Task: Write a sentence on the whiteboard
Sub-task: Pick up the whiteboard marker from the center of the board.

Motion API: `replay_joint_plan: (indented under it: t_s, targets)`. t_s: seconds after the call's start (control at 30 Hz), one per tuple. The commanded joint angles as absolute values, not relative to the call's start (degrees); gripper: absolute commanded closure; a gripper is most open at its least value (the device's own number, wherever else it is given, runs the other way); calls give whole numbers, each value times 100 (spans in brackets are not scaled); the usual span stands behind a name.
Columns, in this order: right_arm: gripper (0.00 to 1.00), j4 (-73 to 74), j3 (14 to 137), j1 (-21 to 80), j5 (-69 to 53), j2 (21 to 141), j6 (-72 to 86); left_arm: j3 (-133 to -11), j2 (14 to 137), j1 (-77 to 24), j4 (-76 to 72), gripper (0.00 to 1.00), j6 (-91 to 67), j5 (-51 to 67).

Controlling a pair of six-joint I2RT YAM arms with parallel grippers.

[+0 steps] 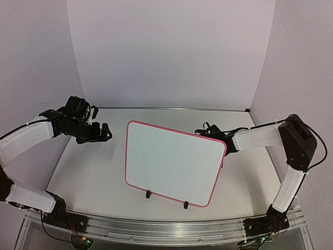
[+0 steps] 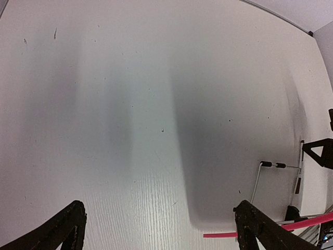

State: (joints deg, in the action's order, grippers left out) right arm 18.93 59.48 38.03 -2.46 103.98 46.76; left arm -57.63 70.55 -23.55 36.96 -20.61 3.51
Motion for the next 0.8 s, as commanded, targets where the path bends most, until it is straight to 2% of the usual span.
replay_joint_plan:
  t_s: [0.0, 0.23, 0.4, 0.5, 0.77]
  targets:
    - [66, 2080, 6026, 3841, -1, 10551, 4926, -5752, 6884, -2327, 3525, 0, -1878, 475]
    - [74, 2106, 6086, 3841, 0, 10736, 4995, -5728, 6830, -2330, 3513, 0, -1794, 465]
    - [88, 2143, 6159, 3841, 188, 10850, 5018, -5648, 6750, -2323, 3425, 0, -1713, 467]
    - [99, 2215, 6198, 3833, 382, 10825, 5046, -5646, 6669, -2328, 3375, 0, -1688, 458]
    - [100, 2347, 6116, 3399, 811, 10192, 4925, -5968, 6549, -2327, 3210, 0, -1454, 472]
